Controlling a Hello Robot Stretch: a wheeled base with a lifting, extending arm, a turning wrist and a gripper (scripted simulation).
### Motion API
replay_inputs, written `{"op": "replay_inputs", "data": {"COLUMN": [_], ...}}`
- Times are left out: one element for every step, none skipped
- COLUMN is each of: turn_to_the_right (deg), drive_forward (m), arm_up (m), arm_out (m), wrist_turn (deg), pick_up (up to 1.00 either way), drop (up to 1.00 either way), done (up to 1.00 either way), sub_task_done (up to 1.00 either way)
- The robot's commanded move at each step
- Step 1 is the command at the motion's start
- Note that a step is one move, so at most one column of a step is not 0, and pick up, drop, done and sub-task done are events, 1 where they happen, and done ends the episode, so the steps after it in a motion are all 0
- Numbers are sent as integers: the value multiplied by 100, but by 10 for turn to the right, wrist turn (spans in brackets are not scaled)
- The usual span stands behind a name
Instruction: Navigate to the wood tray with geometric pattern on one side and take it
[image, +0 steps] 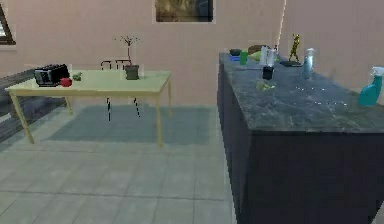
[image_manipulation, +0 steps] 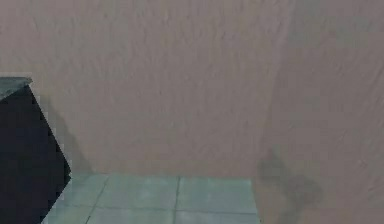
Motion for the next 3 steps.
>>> {"op": "replay_inputs", "data": {"turn_to_the_right": [-450, -120, 0], "drive_forward": [0, 0, 100], "arm_up": [0, 0, 0], "arm_out": [0, 0, 0], "wrist_turn": [0, 0, 0], "pick_up": [0, 0, 0], "drop": [0, 0, 0], "done": [0, 0, 0], "sub_task_done": [0, 0, 0]}}
